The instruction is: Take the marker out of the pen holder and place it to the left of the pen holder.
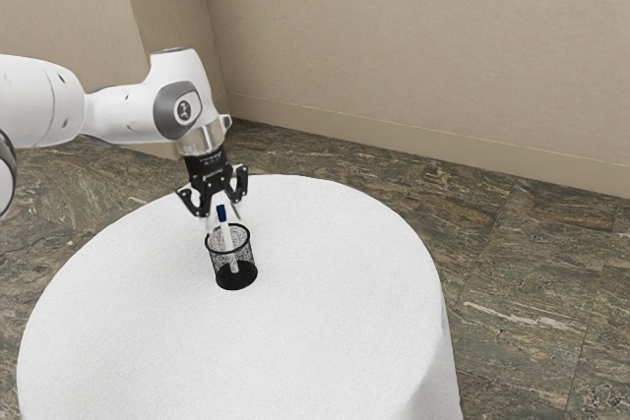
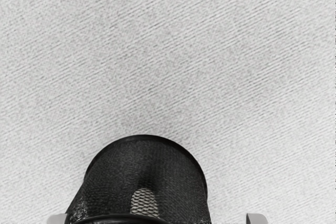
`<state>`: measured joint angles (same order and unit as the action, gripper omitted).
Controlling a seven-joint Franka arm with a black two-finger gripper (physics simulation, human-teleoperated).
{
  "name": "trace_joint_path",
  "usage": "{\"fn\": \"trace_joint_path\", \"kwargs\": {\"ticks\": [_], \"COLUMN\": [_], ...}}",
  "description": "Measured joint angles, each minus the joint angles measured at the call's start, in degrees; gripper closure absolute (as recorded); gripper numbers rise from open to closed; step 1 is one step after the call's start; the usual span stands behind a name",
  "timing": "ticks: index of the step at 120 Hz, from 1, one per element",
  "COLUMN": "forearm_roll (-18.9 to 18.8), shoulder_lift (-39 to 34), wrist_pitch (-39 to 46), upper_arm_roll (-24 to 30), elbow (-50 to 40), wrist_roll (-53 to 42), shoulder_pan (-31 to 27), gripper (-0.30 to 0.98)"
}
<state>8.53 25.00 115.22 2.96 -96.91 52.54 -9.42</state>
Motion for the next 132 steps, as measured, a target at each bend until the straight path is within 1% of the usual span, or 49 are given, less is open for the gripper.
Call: {"fn": "trace_joint_path", "kwargs": {"ticks": [10, 14, 19, 25, 33, 66, 76, 92, 104, 122, 132], "forearm_roll": [0.0, 0.0, 0.1, 0.0, 0.0, -0.1, -0.8, -2.3, -4.2, -6.6, -7.7], "shoulder_lift": [-0.3, -0.4, -0.7, -1.0, -1.2, -2.4, -3.6, -6.5, -9.4, -13.6, -15.0], "wrist_pitch": [0.1, 0.1, 0.1, 0.0, -0.1, -0.6, -0.8, -1.7, -3.3, -6.9, -9.5], "upper_arm_roll": [0.0, 0.0, 0.0, 0.0, 0.0, 0.0, 0.0, 0.0, -0.2, -0.9, -2.2], "elbow": [-0.1, -0.2, -0.2, -0.3, -0.5, -0.6, -0.6, -0.6, -0.6, -0.6, -0.5], "wrist_roll": [0.1, 0.1, 0.1, 0.2, 0.3, 0.6, 0.7, 1.0, 1.2, 1.4, 1.6], "shoulder_pan": [0.1, 0.2, 0.3, 0.4, 0.4, 0.7, 1.1, 1.4, 1.3, 1.3, 1.4], "gripper": [0.33, 0.44, 0.52, 0.57, 0.61, 0.68, 0.69, 0.70, 0.71, 0.71, 0.71]}}
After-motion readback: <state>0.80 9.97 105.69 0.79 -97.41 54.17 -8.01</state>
